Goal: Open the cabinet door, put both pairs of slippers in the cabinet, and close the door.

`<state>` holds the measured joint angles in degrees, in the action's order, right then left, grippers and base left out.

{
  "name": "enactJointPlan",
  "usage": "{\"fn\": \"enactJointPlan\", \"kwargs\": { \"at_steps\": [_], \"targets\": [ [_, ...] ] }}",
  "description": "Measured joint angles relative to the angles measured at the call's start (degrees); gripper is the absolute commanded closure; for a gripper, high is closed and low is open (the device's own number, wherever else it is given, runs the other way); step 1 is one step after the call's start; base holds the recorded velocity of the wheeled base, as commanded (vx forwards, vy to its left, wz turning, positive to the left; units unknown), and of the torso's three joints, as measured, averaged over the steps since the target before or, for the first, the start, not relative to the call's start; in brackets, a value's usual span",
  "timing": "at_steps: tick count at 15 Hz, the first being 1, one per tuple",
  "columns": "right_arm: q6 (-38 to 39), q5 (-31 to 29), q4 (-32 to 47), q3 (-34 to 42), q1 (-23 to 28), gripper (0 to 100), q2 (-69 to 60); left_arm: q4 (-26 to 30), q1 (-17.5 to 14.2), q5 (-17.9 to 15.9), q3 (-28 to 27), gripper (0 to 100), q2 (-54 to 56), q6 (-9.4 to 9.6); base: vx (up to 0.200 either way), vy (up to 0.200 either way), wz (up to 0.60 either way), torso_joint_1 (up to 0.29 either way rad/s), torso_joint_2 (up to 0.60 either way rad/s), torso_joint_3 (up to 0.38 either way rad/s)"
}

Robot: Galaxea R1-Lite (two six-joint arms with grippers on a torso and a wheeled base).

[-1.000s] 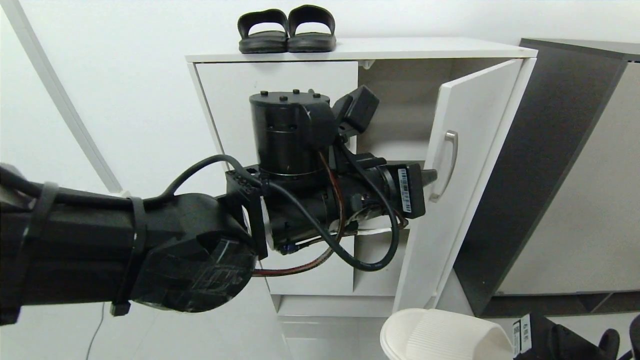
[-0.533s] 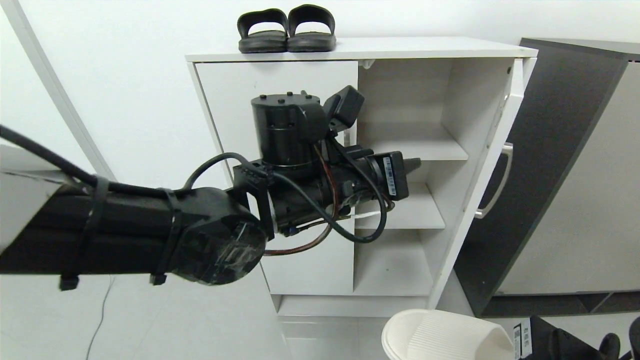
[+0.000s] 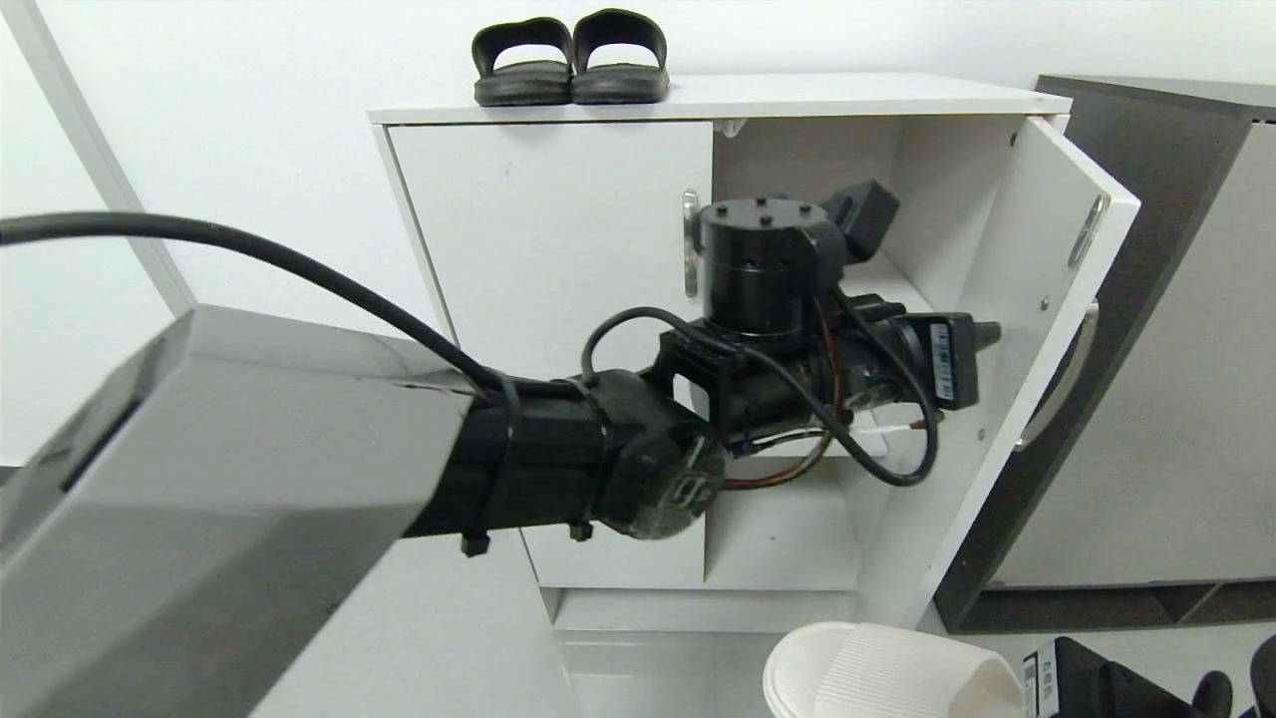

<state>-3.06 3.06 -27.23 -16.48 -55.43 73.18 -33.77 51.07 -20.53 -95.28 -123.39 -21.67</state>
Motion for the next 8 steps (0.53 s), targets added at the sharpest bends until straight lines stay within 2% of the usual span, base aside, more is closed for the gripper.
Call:
{"fn": "enactJointPlan", "kwargs": {
  "at_steps": [2, 4, 6, 8],
  "targets": [
    [0.0, 0.0, 0.0, 0.1, 0.0, 100, 0.1, -1.7, 2.6, -0.1, -1.5, 100, -2.1, -0.09, 0.0, 0.0, 0.0, 0.0, 0.0, 0.0],
    [0.0, 0.1, -0.1, 0.1, 0.0, 100, 0.1, -3.1, 3.3, 0.2, -1.7, 100, -3.0, -0.24, 0.0, 0.0, 0.0, 0.0, 0.0, 0.0],
    [0.2, 0.0, -0.2, 0.1, 0.1, 100, 0.3, -5.5, 2.0, 2.1, -1.0, 100, -3.2, -0.22, 0.0, 0.0, 0.0, 0.0, 0.0, 0.0],
    [0.5, -1.2, -0.3, -1.2, 1.5, 100, 1.0, -6.8, -1.1, 5.7, 1.0, 100, -2.4, -0.2, 0.0, 0.0, 0.0, 0.0, 0.0, 0.0]
  ]
}}
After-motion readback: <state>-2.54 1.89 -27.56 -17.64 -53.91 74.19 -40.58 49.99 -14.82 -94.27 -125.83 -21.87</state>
